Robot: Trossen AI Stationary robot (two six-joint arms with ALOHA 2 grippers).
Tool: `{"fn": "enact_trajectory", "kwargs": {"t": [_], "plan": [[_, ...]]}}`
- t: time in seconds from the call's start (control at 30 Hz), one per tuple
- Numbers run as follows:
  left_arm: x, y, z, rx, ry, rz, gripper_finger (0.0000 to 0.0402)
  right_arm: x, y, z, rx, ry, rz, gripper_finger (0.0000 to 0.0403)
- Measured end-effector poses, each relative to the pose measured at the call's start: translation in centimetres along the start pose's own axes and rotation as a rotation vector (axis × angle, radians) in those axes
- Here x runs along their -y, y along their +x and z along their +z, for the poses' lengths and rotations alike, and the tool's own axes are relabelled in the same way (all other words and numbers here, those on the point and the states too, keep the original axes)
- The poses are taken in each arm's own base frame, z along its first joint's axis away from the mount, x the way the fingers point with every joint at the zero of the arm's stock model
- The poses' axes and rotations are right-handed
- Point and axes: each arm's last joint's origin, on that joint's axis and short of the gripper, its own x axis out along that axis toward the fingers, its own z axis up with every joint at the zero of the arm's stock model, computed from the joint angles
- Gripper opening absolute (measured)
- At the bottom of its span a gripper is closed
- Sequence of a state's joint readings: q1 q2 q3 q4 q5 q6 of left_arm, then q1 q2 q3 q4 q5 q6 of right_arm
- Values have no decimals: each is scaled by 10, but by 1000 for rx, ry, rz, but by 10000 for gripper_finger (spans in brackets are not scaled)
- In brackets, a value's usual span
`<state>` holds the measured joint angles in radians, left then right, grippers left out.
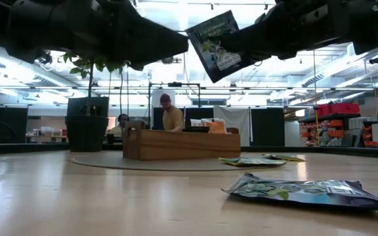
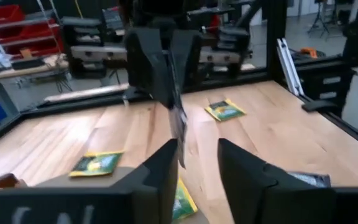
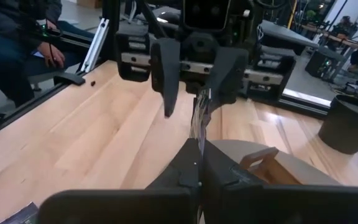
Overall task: Pick & Place Tea
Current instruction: Put the purple tea bag into the middle section of the wooden organizer
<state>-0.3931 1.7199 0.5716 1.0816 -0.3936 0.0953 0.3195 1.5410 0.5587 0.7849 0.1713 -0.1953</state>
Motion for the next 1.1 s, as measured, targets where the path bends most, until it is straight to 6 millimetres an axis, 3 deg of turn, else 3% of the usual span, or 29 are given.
{"fn": "enact_trajectory", "kwargs": {"t": [0.2, 0.37, 0.67, 0.83, 0.97, 1.1], "plan": [[-11, 4, 0, 5, -25, 57, 173, 0, 0, 0, 0, 2, 4, 0], [-20, 6, 0, 7, -41, 81, 177, 4, 1, 0, 9, 6, -13, 0], [-28, 10, 1, 37, -67, 23, 89, 19, 2, -2, 4, 30, -48, 0], [-31, 10, 2, 43, -41, 31, 15, 20, 3, -2, 7, 36, -48, 0], [-30, 10, 0, 29, -27, 30, 4, 19, 3, -3, -3, 18, -36, 10], [-29, 10, -6, -40, -25, 45, 3, 19, 3, -7, -44, 2, -26, 50]]}}
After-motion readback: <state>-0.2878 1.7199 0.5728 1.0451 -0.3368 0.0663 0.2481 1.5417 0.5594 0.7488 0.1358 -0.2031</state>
